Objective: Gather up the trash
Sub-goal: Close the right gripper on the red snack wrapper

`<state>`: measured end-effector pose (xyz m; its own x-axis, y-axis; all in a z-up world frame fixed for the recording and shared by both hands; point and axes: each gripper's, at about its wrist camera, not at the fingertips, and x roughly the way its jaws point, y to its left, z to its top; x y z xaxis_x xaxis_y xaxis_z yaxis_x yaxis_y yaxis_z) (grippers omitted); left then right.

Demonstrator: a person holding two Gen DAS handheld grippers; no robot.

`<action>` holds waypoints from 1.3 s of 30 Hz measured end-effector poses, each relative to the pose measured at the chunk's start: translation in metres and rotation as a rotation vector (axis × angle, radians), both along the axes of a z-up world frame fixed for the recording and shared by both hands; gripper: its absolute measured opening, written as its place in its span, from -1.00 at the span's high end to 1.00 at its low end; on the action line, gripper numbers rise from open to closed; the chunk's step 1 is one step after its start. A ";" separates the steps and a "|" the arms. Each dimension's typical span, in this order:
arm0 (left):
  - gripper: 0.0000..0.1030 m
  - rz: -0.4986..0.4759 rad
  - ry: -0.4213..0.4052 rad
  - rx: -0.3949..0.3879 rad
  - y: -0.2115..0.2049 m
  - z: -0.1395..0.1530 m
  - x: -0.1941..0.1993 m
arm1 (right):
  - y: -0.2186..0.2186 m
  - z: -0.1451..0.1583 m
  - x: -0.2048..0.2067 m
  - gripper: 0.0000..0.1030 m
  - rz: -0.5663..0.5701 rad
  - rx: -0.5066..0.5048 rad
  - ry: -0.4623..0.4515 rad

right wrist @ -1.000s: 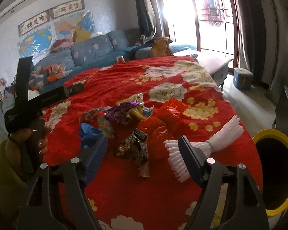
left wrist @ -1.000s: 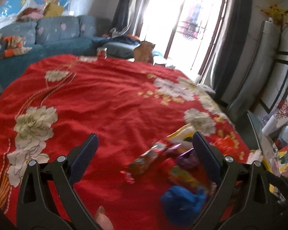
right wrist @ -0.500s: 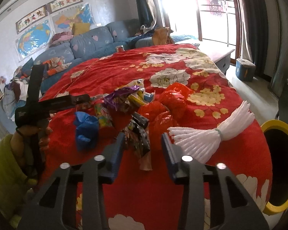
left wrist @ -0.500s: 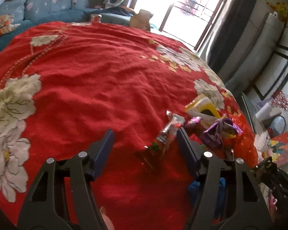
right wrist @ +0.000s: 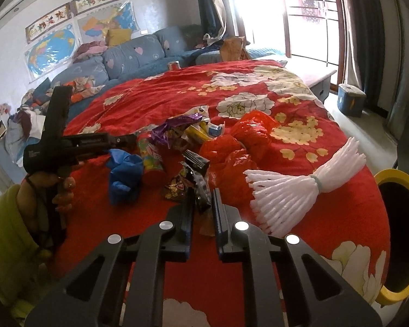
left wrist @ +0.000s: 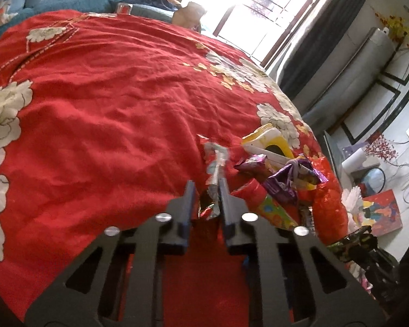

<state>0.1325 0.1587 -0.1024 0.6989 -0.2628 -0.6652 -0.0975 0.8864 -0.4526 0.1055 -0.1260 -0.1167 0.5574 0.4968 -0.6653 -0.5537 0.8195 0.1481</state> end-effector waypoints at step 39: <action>0.86 -0.176 -0.220 0.066 -0.097 0.091 -0.039 | -0.046 0.052 -0.008 0.81 -0.096 0.125 -0.128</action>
